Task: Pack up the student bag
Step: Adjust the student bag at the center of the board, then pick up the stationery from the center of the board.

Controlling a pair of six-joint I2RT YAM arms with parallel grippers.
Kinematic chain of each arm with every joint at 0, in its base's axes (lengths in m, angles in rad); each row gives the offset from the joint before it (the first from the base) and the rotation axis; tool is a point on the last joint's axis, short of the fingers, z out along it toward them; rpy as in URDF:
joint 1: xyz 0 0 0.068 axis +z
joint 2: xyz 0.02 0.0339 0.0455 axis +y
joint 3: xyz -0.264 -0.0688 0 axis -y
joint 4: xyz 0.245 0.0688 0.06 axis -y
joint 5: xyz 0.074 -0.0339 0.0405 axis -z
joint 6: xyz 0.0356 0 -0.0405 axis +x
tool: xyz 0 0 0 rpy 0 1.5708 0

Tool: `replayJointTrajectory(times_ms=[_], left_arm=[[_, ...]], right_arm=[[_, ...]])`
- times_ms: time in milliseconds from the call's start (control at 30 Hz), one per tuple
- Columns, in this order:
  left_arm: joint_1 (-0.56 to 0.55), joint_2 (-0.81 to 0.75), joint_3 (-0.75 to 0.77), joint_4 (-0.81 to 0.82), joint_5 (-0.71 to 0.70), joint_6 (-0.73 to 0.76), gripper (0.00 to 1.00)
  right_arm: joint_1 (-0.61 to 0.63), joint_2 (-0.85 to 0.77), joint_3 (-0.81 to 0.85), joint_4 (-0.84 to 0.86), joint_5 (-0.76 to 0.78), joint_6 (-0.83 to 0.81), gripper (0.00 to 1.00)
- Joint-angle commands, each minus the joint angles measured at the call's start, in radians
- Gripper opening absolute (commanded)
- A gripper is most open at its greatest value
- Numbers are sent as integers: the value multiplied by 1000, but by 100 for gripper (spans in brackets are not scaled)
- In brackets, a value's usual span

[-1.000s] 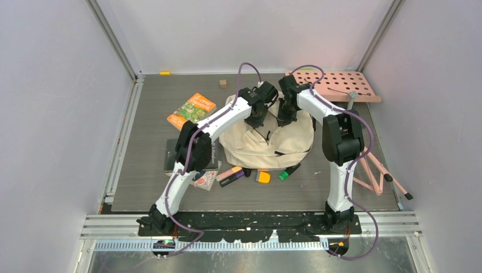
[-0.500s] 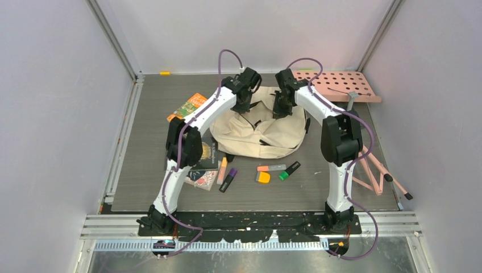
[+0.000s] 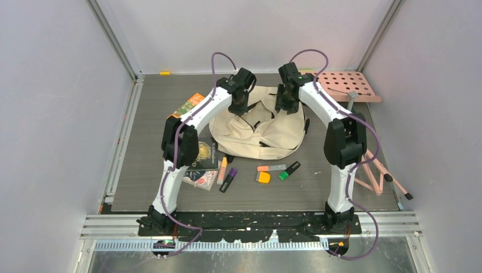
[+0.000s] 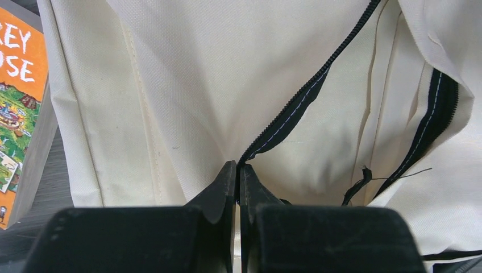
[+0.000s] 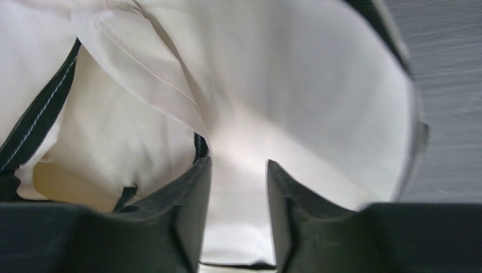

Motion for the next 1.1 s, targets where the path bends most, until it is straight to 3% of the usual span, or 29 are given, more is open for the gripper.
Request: replayJointTrajectory(times_ms=[0,133,433,767,1067], left_arm=[[40,-70,31,-7,30,-37,0],[52,-92,-5,21,75,-43,0],[65,-161,-89,59,154,-52,0],[78,-231,-192,123,260,-49,0],[81,-263,-239,173,286,-27,0]], right_arm=[[-1,-256,-26,-77,108,-36,53],[-1,-420,-210,-64,99,38,62],[3,-649,-628,-6,75,236,64],[92,-627,-732,16,141,441,64],[96,-573,-794,-13,168,473,67]])
